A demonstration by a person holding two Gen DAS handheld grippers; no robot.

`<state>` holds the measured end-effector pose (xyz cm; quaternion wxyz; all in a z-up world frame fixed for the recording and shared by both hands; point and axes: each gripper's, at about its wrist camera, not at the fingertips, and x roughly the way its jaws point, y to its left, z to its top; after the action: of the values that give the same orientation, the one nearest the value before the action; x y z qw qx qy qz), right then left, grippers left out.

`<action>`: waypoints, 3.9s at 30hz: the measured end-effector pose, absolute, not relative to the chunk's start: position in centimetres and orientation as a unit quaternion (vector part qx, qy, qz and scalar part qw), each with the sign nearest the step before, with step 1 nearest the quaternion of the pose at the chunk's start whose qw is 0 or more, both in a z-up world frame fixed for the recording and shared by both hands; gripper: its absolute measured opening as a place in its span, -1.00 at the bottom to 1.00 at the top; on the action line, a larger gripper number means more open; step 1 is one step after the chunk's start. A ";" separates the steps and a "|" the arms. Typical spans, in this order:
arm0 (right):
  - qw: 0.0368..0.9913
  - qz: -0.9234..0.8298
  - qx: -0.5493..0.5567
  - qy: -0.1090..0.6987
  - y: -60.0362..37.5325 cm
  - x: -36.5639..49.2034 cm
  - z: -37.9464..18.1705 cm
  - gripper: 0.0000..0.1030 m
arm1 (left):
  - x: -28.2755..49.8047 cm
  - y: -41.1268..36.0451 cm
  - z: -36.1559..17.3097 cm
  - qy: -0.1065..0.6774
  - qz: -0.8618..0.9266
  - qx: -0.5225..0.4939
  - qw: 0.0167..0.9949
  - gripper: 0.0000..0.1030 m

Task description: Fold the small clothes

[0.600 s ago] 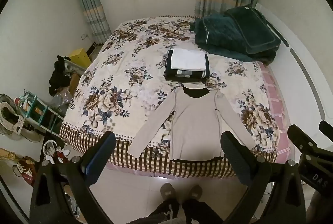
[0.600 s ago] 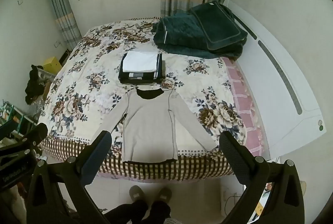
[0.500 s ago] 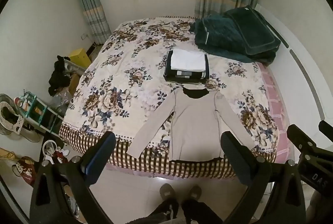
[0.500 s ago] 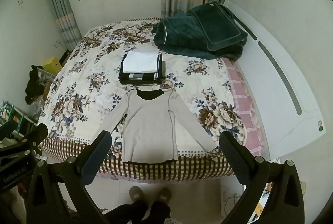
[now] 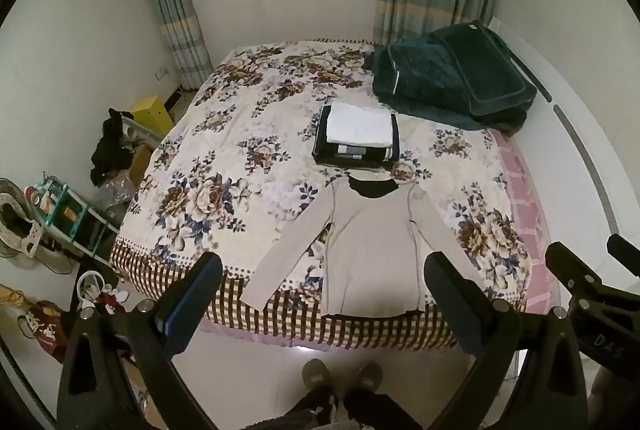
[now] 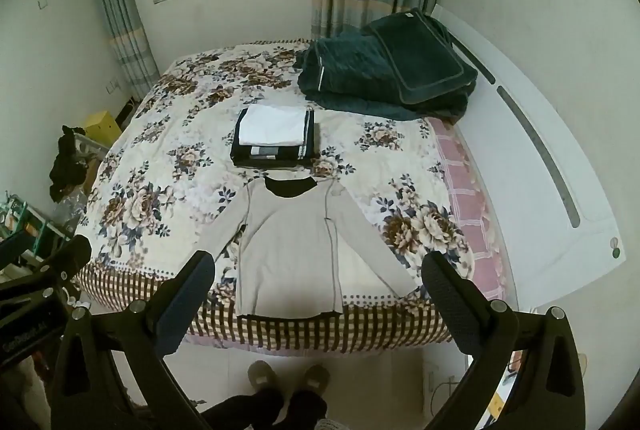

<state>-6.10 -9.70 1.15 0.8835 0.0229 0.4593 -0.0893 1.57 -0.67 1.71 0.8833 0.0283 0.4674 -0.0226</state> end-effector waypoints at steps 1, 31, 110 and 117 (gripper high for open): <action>0.884 -0.089 0.023 0.459 -9.7 -6.2 1.1 1.00 | 1.5 -0.6 1.9 0.465 -0.022 0.028 0.884 1.00; 0.884 -0.090 0.020 0.459 -9.6 -5.2 1.6 1.00 | 1.5 -0.5 0.9 0.463 -0.027 0.021 0.886 1.00; 0.582 -0.343 0.446 0.587 -48.2 0.6 -59.7 0.51 | 22.3 -6.9 -42.3 0.605 0.085 0.074 0.788 1.00; 0.579 -0.298 0.527 0.546 -49.1 1.0 -67.3 -0.12 | 23.2 -8.9 -49.4 0.629 0.086 0.111 0.764 1.00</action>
<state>0.99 -49.14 -67.31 0.5791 0.5268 0.5462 -0.2979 23.18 -8.85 -49.40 0.7645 0.1115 0.6291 0.0859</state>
